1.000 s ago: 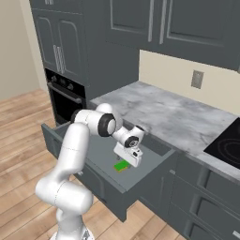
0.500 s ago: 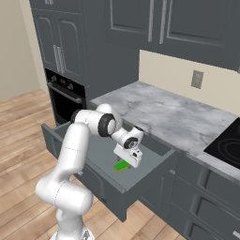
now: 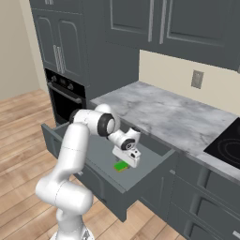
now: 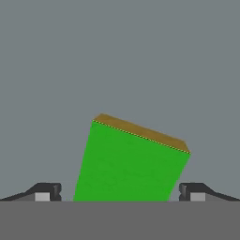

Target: Restock the sink supplies by placing the sponge and soap dispenser on the counter and next to the sink. Make sure the soap dispenser is upright.

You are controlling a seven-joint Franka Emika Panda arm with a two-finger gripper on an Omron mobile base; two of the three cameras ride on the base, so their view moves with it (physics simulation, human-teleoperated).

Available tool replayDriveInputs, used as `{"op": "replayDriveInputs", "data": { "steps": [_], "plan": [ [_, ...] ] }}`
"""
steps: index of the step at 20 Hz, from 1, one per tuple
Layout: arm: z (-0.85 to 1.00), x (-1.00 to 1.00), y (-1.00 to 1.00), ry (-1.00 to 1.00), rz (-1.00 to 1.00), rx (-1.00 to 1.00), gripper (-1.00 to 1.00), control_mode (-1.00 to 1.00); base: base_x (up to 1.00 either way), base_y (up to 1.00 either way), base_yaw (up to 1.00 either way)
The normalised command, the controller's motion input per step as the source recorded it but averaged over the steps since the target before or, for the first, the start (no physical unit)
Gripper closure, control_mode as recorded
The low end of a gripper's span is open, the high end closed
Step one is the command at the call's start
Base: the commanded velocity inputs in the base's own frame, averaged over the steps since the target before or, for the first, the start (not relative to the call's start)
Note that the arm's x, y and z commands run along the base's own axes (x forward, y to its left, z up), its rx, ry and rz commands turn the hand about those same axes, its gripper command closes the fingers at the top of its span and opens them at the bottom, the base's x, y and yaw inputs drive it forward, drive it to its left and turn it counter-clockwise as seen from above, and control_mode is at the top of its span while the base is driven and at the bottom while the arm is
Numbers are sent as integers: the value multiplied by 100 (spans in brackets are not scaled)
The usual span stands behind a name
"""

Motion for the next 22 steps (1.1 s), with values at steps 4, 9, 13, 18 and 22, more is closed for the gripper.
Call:
{"op": "replayDriveInputs", "data": {
  "steps": [4,9,13,18,22],
  "plan": [
    [-27,-2,21,-5,0,-10,-100,-100,0,0,0],
    [-19,-2,7,-3,0,-8,-100,-100,0,0,0],
    [-10,0,0,0,0,-5,-100,-100,0,0,0],
    [-27,-3,2,0,0,-3,-100,-100,0,0,0],
    [-42,-29,18,0,0,0,100,-100,0,0,0]
  ]
}}
